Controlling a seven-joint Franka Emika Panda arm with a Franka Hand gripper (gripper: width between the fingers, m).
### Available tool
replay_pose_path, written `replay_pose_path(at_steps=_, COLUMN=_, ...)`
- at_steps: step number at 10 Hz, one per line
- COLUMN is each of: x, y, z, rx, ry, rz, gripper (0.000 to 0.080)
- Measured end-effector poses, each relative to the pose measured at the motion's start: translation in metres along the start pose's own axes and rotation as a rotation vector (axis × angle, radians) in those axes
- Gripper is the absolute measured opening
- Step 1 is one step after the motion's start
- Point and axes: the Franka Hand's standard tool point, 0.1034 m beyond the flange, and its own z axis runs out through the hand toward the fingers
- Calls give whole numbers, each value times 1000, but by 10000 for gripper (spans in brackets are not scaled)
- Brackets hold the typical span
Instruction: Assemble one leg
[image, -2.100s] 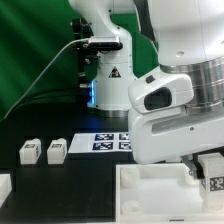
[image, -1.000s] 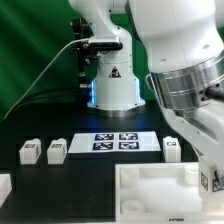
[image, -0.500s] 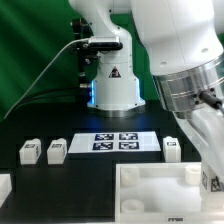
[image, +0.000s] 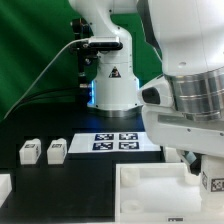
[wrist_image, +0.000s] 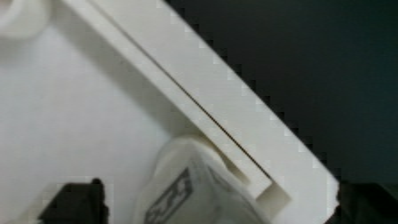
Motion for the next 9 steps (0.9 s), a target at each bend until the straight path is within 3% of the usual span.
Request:
replay_pose_path(at_steps=1, x=4, y=3, z=-3, rx=-44, ry=9, rz=-163, gripper=648)
replay_pose_path(at_steps=2, x=12, y=2, z=-11, rx=-54, ry=26, rz=-346, gripper=649)
replay_pose_path(at_steps=6, x=12, y=1, z=-10, rx=-46, ry=26, rz=-323, gripper=619)
replay_pose_path(at_steps=7, x=10, y=-1, z=-10, rx=-37, ry=24, rz=-187, gripper=440)
replay_pose_path(at_steps=8, x=10, y=-1, z=-10, rx=-36, ry=25, rz=-106, gripper=440)
replay_pose_path(at_steps=9, x=11, y=1, z=-10, rx=-36, ry=27, rz=-17, gripper=298)
